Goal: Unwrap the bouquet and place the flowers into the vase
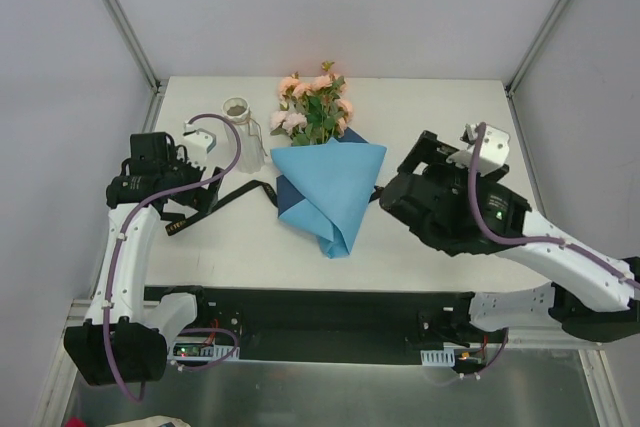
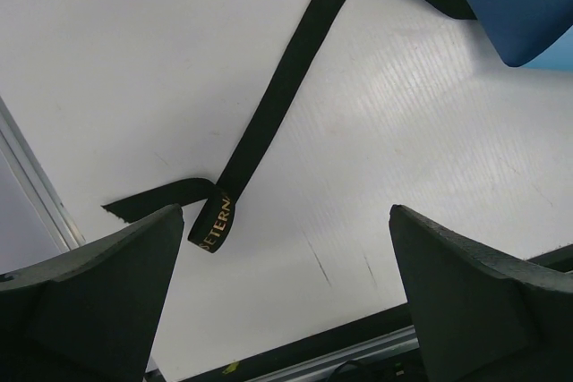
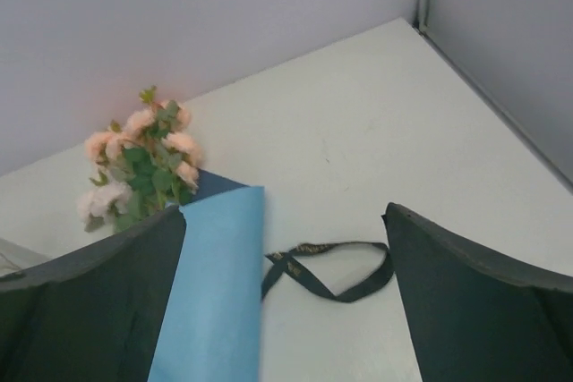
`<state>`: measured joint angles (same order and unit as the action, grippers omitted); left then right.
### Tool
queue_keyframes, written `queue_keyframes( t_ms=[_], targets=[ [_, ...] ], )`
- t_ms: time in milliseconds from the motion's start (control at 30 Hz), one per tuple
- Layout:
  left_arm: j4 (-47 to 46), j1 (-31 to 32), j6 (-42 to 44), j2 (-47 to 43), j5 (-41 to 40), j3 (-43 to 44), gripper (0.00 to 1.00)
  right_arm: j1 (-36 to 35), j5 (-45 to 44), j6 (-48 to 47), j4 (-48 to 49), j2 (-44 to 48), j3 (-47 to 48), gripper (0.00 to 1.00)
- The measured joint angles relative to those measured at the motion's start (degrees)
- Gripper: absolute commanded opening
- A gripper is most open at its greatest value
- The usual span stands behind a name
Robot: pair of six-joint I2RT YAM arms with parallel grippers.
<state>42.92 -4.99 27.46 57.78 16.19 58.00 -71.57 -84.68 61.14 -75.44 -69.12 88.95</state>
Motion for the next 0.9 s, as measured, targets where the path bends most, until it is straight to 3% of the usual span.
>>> queue_keyframes(
  t_ms=[67,100,167,233,333,467,567,767,900],
  targets=[
    [0.0,0.0,0.0,0.2,0.5,0.0,0.99,2.2,3.5,-13.2,5.2,1.1,0.3,0.96],
    [0.1,0.0,-0.1,0.5,0.9,0.0,0.99,5.5,10.6,-23.3,16.6,3.7,-4.8,0.96],
    [0.2,0.0,-0.7,1.3,1.5,0.1,0.99,12.0,22.1,-33.0,26.0,7.3,-13.9,0.96],
    [0.3,0.0,-1.0,1.6,1.9,0.1,0.99,17.6,32.3,-41.1,29.4,7.7,-17.9,0.96],
    [0.3,0.0,-1.1,1.4,2.9,0.1,0.99,21.1,43.5,-51.6,32.7,3.0,-13.5,0.96],
    [0.4,0.0,-1.4,1.5,3.3,0.1,0.99,17.1,45.3,-62.5,36.0,-10.8,1.2,0.96],
    [0.4,0.0,-1.5,1.5,3.3,0.1,0.99,14.0,47.0,-68.4,39.5,-22.0,6.9,0.96],
    [0.3,0.0,-1.5,1.4,3.3,0.1,0.99,11.3,47.3,-77.9,42.5,-39.0,7.8,0.96],
    [0.3,0.0,-1.5,1.3,3.3,-0.2,0.99,8.9,45.9,-82.8,45.7,-43.6,7.6,0.96]
  ],
)
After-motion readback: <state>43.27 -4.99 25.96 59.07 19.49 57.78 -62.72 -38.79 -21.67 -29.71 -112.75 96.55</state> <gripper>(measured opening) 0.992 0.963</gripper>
